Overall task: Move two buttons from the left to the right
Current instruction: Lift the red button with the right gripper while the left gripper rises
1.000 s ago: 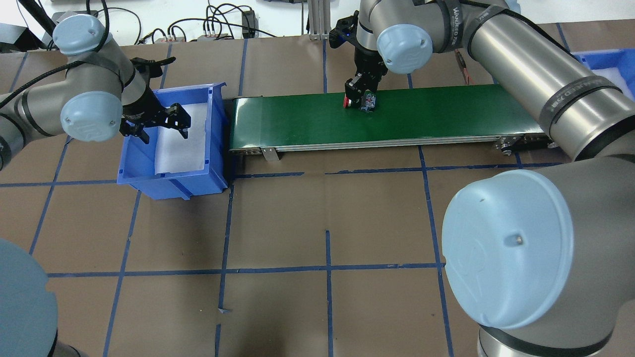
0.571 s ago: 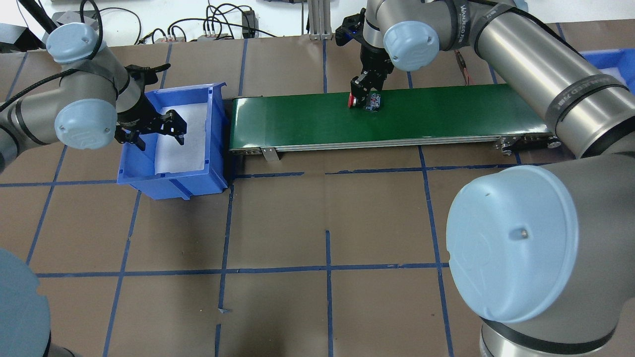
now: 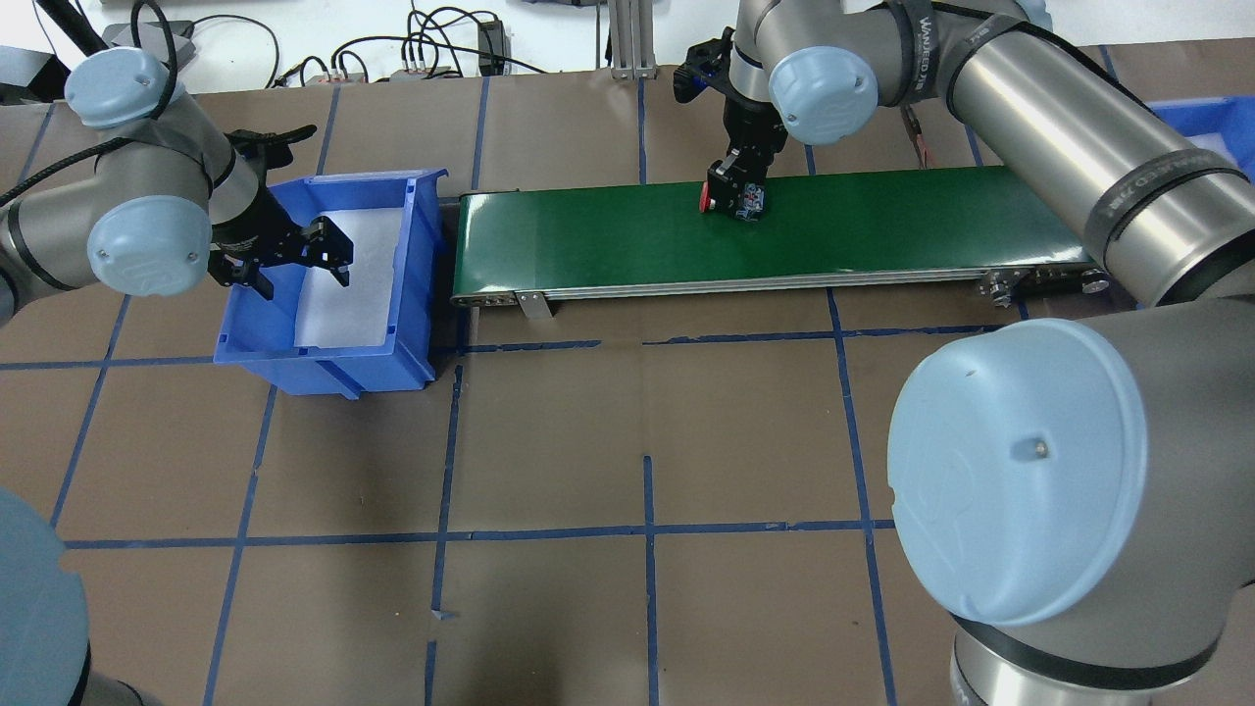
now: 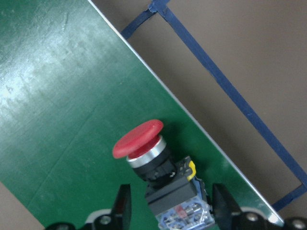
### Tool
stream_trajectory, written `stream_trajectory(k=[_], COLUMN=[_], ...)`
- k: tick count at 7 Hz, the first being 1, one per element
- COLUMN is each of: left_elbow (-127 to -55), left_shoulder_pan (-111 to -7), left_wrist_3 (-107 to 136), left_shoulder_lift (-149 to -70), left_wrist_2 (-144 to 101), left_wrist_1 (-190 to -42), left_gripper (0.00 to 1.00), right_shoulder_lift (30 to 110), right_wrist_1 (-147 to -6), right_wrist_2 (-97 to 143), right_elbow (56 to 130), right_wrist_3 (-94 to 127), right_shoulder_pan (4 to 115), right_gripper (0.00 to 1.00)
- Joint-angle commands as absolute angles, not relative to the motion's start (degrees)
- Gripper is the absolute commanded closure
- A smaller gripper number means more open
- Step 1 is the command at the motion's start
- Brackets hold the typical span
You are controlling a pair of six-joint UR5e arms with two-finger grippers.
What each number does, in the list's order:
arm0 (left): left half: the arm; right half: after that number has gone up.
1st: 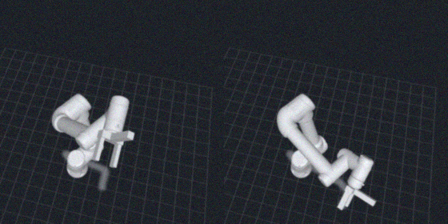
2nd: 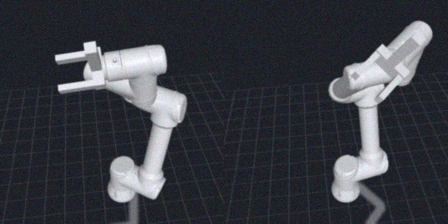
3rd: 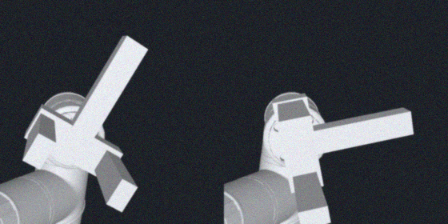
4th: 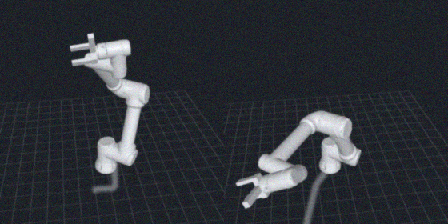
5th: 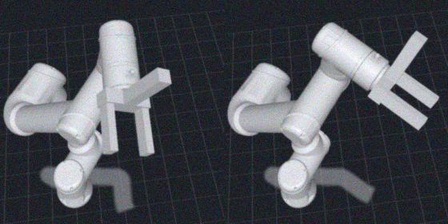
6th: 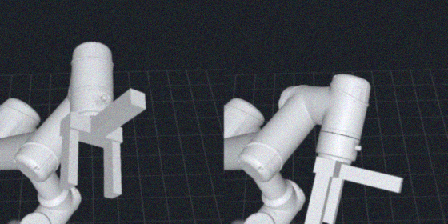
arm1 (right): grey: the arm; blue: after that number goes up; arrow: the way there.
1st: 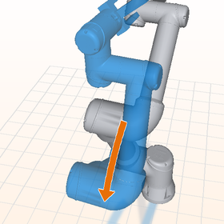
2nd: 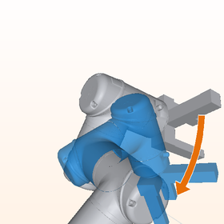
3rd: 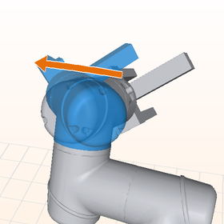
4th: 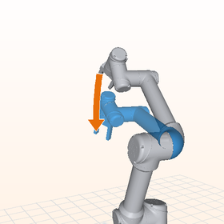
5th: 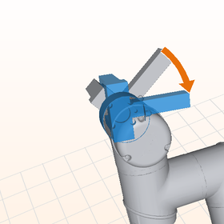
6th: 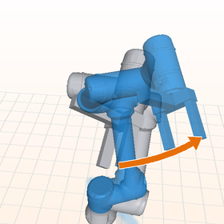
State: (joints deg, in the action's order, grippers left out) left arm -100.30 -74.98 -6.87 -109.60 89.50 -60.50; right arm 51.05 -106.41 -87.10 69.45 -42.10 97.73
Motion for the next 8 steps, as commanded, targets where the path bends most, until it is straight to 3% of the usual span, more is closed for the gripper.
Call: stream_trajectory(k=[1,5,8], left_elbow=[-98.1,-88.3,-84.9], left_shoulder_pan=[-75.9,-80.8,-82.5], left_wrist_3=[-6.9,-8.0,-8.6], left_shoulder_lift=[-109.9,-109.6,-106.7], left_wrist_2=[89.4,89.5,89.7], left_wrist_1=[-60.6,-65.1,-72.4], left_gripper=[0.0,0.0,0.0], right_shoulder_lift=[51.1,51.3,54.3], right_wrist_1=[-106.3,-106.4,-105.6], right_wrist_2=[-87.5,-87.6,-90.6], right_elbow=[70.0,69.9,68.4], right_wrist_3=[-43.7,-43.5,-40.1], right_shoulder_pan=[96.8,96.6,93.5], right_gripper=[0.35,0.9,0.91])
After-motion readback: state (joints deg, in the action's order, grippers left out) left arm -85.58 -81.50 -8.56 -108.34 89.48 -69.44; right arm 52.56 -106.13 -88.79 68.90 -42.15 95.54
